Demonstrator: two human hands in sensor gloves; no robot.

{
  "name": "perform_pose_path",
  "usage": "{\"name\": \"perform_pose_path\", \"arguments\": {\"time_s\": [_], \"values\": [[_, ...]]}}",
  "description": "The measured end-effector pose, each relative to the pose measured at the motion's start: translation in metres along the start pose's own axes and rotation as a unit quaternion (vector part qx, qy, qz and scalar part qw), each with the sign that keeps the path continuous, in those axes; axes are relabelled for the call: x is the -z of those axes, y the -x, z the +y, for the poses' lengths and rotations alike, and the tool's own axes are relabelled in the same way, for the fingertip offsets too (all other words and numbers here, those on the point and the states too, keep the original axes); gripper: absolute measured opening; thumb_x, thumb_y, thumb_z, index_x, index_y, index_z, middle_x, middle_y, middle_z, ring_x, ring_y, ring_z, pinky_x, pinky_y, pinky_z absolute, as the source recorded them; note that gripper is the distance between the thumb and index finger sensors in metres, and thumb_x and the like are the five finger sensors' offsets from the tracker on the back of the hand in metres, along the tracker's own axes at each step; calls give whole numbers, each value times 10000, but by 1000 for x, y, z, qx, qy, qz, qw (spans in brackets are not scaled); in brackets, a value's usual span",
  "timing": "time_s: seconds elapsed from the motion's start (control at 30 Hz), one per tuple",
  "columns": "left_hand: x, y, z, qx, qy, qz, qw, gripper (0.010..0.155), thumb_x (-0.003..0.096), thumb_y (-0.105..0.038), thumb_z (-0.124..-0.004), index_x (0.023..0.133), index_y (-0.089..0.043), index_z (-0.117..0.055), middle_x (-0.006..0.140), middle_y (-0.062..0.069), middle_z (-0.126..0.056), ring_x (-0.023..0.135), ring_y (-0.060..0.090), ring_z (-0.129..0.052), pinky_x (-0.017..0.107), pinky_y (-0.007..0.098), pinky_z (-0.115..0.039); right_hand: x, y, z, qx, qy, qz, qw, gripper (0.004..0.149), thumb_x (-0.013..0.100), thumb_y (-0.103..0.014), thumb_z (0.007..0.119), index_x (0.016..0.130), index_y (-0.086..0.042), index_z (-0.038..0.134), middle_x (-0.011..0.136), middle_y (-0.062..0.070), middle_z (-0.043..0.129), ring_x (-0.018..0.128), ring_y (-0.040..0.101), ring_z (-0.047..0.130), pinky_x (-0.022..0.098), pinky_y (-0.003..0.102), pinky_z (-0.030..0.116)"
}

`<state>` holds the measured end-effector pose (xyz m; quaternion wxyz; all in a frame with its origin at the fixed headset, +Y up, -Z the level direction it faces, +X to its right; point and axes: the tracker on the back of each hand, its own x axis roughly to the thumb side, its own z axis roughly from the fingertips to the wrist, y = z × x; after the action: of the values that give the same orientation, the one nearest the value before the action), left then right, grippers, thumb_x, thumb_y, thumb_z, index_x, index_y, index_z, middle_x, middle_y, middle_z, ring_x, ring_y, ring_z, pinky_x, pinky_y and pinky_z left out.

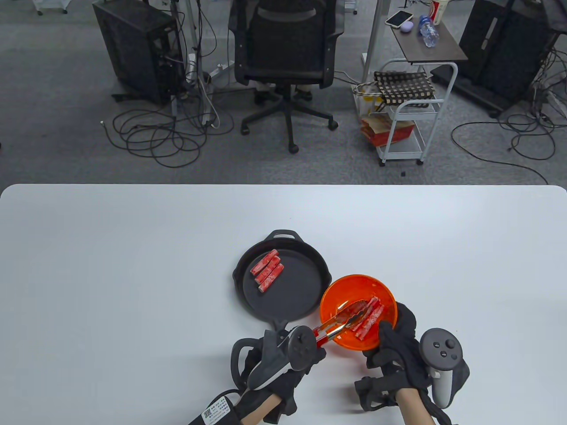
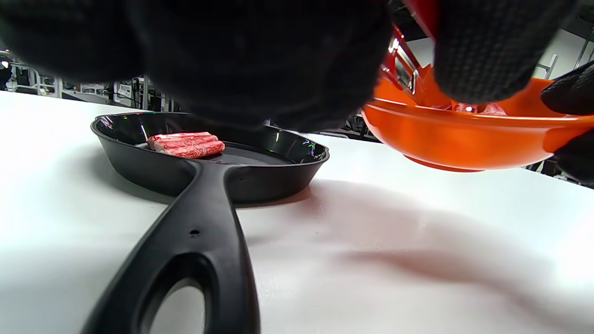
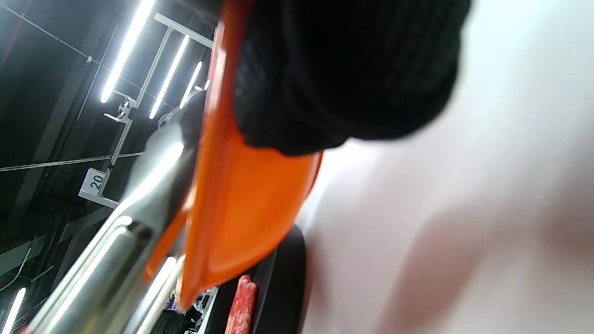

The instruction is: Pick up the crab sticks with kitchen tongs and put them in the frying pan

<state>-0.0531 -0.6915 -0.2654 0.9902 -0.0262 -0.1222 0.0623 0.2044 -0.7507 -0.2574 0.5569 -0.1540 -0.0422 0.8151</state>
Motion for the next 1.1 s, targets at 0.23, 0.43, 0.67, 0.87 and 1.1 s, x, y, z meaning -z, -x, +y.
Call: {"name": "perform_pose_path", "arguments": {"time_s": [0.23,0.43,0.67,0.87,1.1], "values": [[-3,10,15,-31,-26,11,999,751,367,-740,-834,809,-138,-920,393,-89,-1074,124,119,-1042,203,401,-905,0,0,0,2,-2,1,1000,596,590,-193,599,1093,-23,328,1015,297,608,289,217,1034,114,210,976],[-7,21,32,-50,-65,28,996,754,368,-742,-832,812,-139,-918,395,-92,-1074,127,118,-1042,207,401,-905,0,0,0,0,-2,1,1000,597,590,-192,599,1094,-21,327,1015,299,607,289,219,1034,115,209,976],[-4,52,43,-70,-85,77,991,752,367,-743,-833,815,-146,-916,396,-67,-1074,133,118,-1043,215,402,-903,0,0,0,-1,-2,1,1000,597,590,-192,599,1093,-21,329,1013,299,609,287,220,1034,113,211,976],[9,83,31,-57,-77,135,986,752,366,-744,-832,813,-146,-917,395,-67,-1074,132,117,-1043,215,402,-904,0,0,0,-4,-3,1,1000,597,590,-192,599,1093,-19,328,1015,299,608,289,219,1034,114,209,976],[22,98,13,-23,-54,164,985,755,361,-746,-831,815,-148,-914,397,-69,-1073,136,118,-1044,220,403,-904,-1,0,1,-5,-3,1,1000,597,590,-192,599,1094,-21,327,1014,300,608,289,220,1034,113,211,976]]}}
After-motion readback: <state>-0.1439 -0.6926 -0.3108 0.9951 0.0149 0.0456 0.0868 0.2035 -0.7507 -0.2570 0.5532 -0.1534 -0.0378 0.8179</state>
